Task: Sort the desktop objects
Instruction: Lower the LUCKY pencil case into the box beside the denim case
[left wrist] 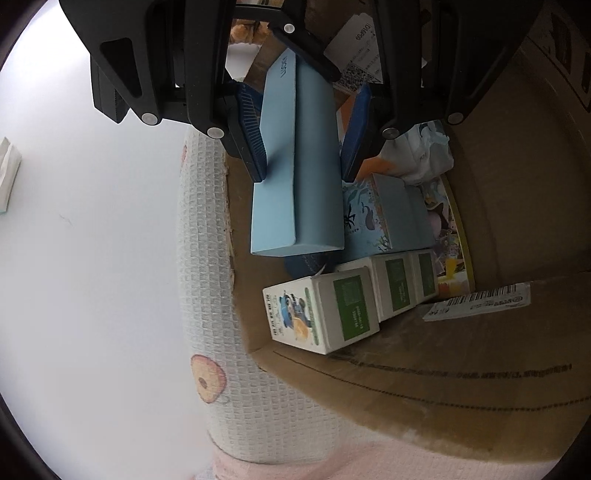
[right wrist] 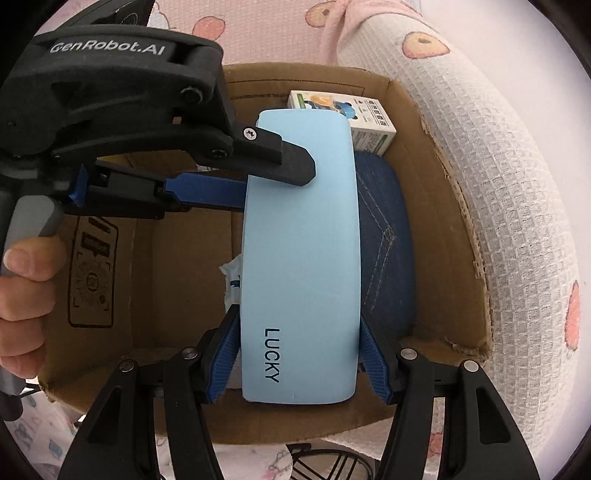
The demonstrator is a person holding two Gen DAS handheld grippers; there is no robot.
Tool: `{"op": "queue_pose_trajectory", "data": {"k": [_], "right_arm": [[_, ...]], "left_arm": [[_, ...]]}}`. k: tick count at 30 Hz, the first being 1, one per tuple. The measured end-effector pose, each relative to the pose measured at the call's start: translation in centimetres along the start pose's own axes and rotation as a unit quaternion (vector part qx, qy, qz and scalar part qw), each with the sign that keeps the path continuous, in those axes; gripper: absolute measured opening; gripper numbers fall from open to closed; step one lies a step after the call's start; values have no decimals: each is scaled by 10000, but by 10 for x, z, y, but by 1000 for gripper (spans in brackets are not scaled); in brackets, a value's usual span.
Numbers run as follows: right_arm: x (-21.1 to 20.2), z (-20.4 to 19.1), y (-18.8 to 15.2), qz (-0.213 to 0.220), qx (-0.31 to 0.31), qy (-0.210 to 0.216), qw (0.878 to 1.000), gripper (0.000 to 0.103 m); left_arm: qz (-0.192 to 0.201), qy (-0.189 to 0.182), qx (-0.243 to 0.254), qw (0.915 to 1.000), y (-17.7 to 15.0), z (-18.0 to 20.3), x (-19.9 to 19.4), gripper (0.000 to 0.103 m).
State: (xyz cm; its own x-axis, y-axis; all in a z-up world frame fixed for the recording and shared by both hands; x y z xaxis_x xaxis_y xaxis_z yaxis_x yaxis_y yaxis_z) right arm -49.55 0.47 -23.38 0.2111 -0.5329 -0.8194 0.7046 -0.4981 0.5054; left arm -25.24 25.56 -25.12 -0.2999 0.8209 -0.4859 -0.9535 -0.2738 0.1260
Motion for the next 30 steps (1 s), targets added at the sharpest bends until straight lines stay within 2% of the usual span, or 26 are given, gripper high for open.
{"op": "queue_pose_trajectory", "data": {"k": [6,11,16,18,30], "right_arm": [[12,-3,-1,-171,-89,90,9998,58],[24,-4,-7,-377,-358,-8,9986,58],[27,-4,-5,-562,-605,-119,9965,59],[25,-7,-4,-552,-719,-85,9958,59],[7,8,10,-353,-147,25,9993,59]], "left_arm": [[-55,160,-39,9998,1,-8,3,45],[-4,256,-153,9996,-4,-15,10,45],[-83,527,-448,9976,-7,-33,15,43],[-75,493,-555,9972,-7,-37,13,43],[44,409,-415,9983,-11,-24,-7,43]]}}
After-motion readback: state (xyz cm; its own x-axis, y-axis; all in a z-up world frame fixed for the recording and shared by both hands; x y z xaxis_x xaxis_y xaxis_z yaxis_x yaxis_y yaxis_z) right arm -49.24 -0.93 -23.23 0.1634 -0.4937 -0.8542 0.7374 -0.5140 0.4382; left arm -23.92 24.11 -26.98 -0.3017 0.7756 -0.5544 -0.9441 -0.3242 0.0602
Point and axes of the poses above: each gripper's, at about its wrist camera, not at the fingertips, and x roughly the way its jaws point, z to its right, y to its top, the point moved 3 cm from there along x, roughly the way its jaws point, and after that the axes turned 14 degrees about z, right-handed, at the moved point
